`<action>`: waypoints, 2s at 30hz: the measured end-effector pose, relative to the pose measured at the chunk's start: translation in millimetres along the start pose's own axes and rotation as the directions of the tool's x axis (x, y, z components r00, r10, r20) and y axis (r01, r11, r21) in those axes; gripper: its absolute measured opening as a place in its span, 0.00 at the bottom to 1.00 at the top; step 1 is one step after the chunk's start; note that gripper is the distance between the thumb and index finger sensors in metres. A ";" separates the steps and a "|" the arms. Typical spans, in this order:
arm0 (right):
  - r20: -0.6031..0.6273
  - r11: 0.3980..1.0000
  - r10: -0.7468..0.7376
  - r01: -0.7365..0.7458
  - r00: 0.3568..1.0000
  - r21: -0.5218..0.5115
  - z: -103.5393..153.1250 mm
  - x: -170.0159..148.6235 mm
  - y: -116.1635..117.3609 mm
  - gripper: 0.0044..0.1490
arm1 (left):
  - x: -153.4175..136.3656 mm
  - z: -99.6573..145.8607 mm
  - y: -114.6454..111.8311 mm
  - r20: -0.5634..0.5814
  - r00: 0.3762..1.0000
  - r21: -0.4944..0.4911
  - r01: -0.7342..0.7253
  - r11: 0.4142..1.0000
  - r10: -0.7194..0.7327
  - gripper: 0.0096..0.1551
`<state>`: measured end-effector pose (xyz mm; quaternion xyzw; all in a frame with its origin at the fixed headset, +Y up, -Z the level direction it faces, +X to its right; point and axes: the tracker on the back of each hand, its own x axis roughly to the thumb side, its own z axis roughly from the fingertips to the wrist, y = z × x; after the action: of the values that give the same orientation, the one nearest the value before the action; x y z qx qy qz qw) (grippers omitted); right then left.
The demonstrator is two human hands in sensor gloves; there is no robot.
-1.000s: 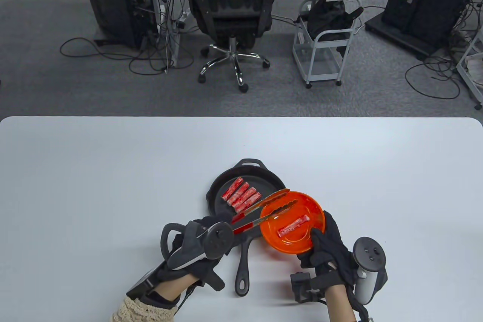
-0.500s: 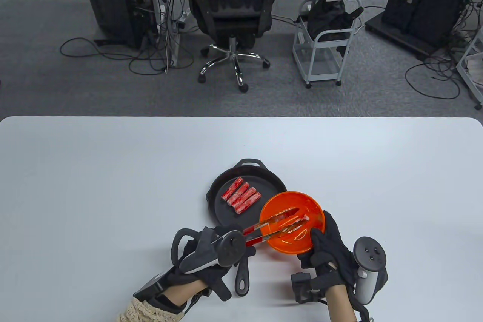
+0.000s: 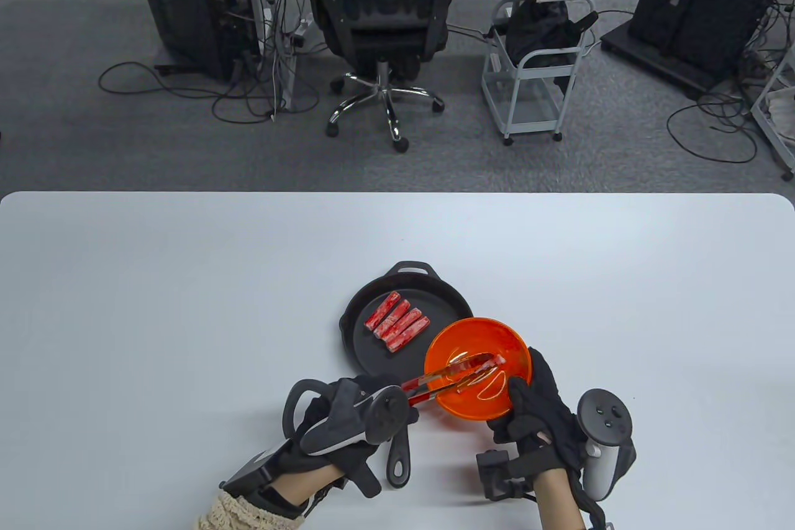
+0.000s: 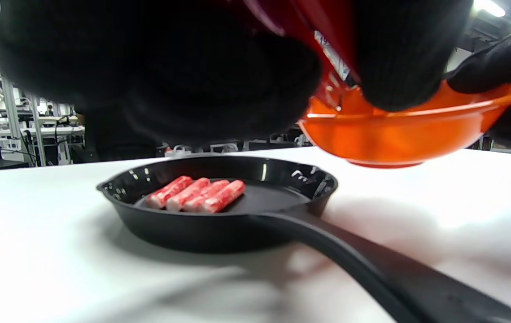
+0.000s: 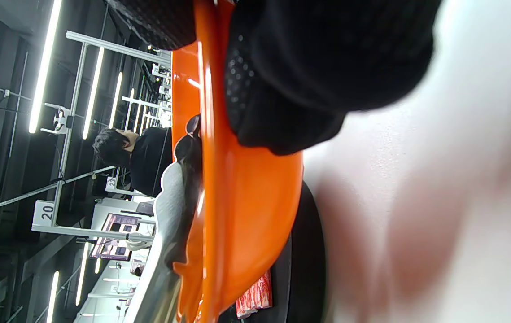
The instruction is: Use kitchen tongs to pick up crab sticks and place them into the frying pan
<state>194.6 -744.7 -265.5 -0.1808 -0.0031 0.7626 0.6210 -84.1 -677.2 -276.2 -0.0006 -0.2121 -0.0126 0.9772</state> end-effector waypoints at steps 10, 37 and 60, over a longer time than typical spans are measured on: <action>-0.003 1.000 0.001 -0.001 1.000 0.002 0.2 0.0 -0.4 0.41 | 0.7 0.0 -0.8 -0.005 1.000 0.002 0.001 1.000 -0.001 0.44; -0.009 0.997 -0.072 0.072 0.997 -0.041 -0.2 0.3 -10.9 0.41 | -59.2 4.9 41.5 -0.154 0.977 0.161 -0.123 0.979 0.148 0.44; -0.011 0.994 -0.099 0.099 0.995 -0.051 0.4 -0.4 -16.8 0.41 | -60.8 -30.2 -37.3 -0.238 0.970 -0.101 0.016 0.995 -0.039 0.44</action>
<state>210.4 -741.2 -261.1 -0.2011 -0.0273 0.7294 0.6533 -127.9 -713.2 -329.0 -0.0441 -0.0916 -0.0366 0.9941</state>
